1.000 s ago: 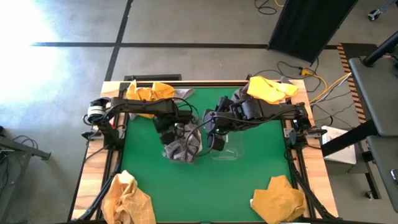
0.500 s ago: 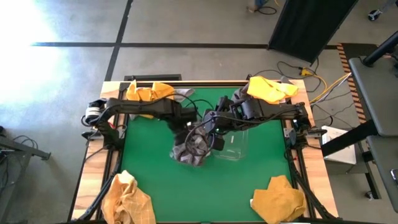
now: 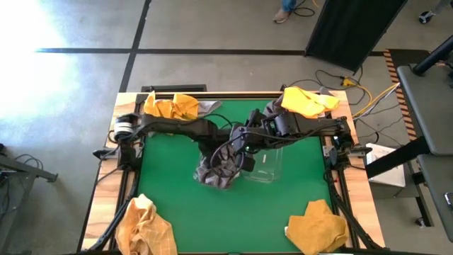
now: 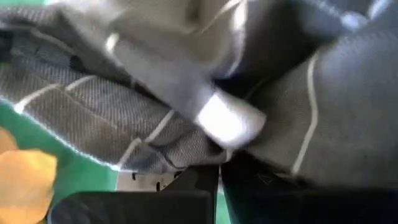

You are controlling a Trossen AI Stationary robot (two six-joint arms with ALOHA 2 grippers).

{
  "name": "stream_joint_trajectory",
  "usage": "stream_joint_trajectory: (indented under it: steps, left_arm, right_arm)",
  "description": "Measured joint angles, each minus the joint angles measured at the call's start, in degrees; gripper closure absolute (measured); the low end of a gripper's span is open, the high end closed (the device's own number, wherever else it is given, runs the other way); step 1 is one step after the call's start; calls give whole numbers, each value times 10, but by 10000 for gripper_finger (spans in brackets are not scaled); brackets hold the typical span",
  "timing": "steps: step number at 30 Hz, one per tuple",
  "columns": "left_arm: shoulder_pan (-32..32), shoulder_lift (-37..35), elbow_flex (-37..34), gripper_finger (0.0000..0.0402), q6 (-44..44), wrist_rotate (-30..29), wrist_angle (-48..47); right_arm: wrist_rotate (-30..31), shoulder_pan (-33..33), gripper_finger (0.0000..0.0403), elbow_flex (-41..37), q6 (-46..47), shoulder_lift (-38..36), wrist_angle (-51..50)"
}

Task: Sort towels by color in basket
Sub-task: Put the gray white patterned towel into the left transparent bin

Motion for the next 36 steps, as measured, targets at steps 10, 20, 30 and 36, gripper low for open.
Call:
stream_joint_trajectory:
  steps: [10, 20, 30, 36]
  left_arm:
    - [-2, 9, -28, 400, -27, -20, -98]
    - [-3, -93, 15, 400, -5, -7, -154]
    - [-12, -101, -20, 400, -16, 19, -60]
    - [-11, -59, -121, 400, -26, 38, 45]
  right_arm:
    - [0, 0, 37, 0, 4, 0, -1]
    - [15, -1, 37, 0, -23, 0, 0]
    - [15, -7, 37, 0, -24, 0, 1]
    - [15, -7, 37, 0, -19, 0, 3]
